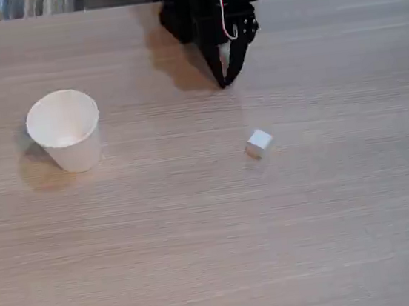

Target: Grasp a block and put it in the bin.

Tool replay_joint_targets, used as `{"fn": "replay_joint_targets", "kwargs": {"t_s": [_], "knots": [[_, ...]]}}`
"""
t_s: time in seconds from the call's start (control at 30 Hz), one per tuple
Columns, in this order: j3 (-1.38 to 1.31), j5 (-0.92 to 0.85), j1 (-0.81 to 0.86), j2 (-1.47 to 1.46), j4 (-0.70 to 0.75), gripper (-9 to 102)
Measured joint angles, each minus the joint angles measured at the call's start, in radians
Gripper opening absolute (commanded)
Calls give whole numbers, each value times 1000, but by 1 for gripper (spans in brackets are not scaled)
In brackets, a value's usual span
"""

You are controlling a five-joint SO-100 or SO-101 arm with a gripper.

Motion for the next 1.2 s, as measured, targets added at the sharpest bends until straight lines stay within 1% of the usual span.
{"fn": "replay_joint_targets", "kwargs": {"t_s": [0.6,0.97,1.2], "knots": [[0,-26,-2,-3,2,0],[0,-69,26,26,29,0],[-60,-67,28,-5,55,0]]}}
